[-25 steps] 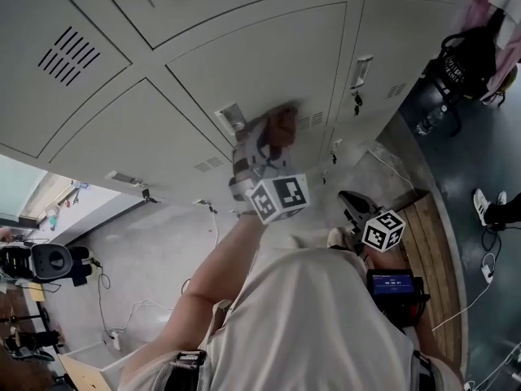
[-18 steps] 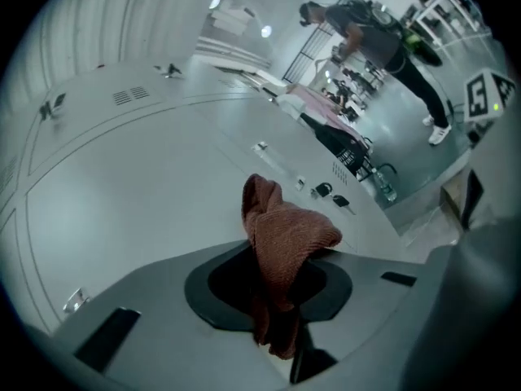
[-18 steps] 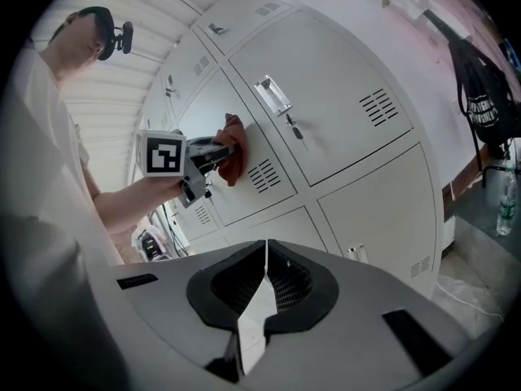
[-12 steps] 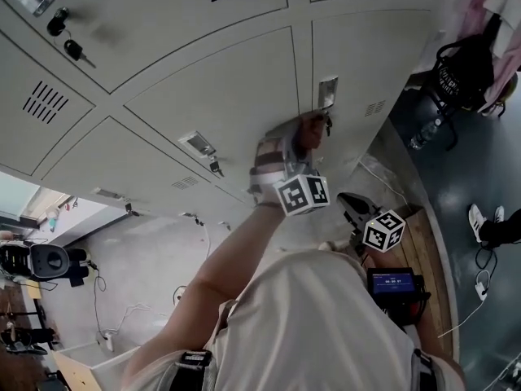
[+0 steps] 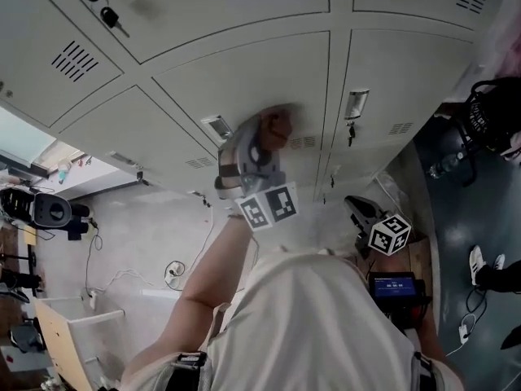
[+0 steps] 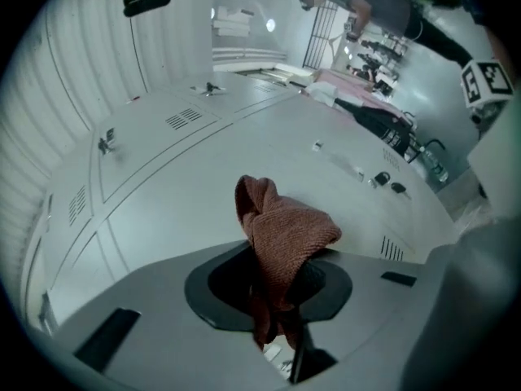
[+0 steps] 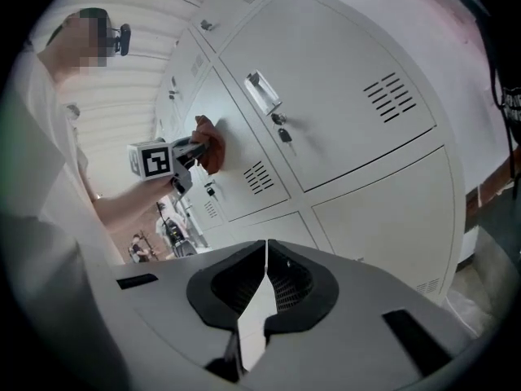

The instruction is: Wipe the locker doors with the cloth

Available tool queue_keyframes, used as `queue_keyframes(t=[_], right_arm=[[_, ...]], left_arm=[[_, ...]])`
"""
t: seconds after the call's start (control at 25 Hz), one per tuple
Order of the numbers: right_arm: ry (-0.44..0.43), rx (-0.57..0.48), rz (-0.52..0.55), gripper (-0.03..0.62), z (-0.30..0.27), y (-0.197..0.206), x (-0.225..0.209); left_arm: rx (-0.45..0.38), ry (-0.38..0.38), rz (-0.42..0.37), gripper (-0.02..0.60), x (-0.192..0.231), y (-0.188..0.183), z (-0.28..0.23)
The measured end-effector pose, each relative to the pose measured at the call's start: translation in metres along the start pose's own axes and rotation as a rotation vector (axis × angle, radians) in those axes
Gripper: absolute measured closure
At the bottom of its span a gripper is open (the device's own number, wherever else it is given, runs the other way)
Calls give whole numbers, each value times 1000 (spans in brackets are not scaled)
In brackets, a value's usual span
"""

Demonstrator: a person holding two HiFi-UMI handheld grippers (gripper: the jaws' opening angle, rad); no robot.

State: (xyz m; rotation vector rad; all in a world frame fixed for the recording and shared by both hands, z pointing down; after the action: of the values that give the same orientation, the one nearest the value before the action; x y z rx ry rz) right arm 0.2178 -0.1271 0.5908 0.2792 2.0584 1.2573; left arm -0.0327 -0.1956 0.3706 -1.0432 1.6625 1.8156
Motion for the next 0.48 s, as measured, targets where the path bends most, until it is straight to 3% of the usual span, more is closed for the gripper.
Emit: queue_keyframes(t=[0.28,0.36,0.48], right_arm=[[-126,74,53,574,-46,7,38],[-147,79,62,574,-55,8,47],[-156,80,68,574,-61,10,57]], left_arm=[[121,-191,33,505,64,46,46],[157,-243,127,505,80,64,57],[189,-263,281,505,92,83,59]])
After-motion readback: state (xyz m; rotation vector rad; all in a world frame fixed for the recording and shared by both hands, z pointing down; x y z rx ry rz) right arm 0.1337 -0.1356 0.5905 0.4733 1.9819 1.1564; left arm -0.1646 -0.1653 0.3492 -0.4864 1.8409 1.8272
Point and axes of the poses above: the fingertips, and each gripper's own axes: z backward along the fingers, x to its left, y out of its underside, the point moved 7 cm from there along z, backward along the fingers, and after that the axes turned 9 degrees about y, right-handed, at the moved point
